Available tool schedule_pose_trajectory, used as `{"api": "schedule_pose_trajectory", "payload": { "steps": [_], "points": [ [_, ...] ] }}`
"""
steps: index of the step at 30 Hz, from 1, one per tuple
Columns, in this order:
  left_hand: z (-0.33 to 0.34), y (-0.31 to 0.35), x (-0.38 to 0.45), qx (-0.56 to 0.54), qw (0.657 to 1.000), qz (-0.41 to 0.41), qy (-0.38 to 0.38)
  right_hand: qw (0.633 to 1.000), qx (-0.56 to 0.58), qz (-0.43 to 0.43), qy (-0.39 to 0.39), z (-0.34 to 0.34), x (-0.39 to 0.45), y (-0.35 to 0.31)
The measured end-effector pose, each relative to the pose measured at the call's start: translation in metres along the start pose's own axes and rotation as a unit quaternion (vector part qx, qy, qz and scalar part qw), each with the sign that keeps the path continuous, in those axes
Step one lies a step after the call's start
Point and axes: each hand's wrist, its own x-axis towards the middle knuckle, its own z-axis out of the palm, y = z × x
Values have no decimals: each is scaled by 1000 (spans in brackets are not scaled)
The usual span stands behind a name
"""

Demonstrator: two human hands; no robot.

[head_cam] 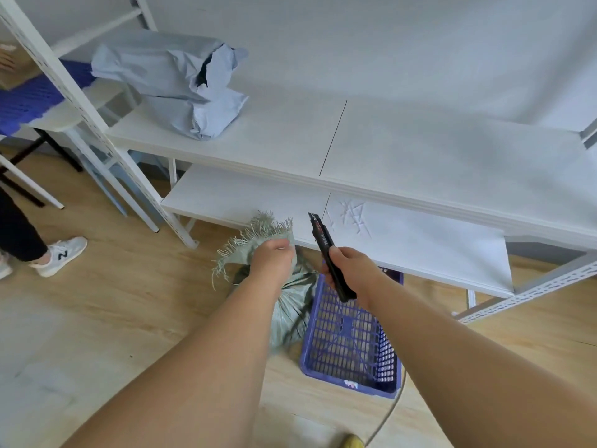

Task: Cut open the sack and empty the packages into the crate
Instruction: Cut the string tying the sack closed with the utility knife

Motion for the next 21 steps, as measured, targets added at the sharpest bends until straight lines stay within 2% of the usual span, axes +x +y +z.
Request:
{"api": "schedule_pose_trajectory", "payload": {
  "steps": [2, 8, 10, 14, 17, 21],
  "points": [
    [-12, -16, 18, 10, 999, -31, 1, 1000, -3, 13, 17, 5, 12, 9],
    [-56, -71, 70, 74, 990, -109, -59, 991, 52, 96, 79, 52, 41, 61],
    [-71, -83, 89, 108, 985, -102, -86, 987, 57, 115, 99, 72, 51, 77],
    [-90, -110, 126, 186, 976, -36, -106, 981, 61, 141, 121, 108, 79, 106],
    [-87, -138, 146, 236, 965, -15, -115, 980, 58, 154, 115, 124, 100, 126],
    [-67, -179, 175, 242, 965, -10, -103, 981, 70, 147, 109, 130, 136, 155]
  ]
}}
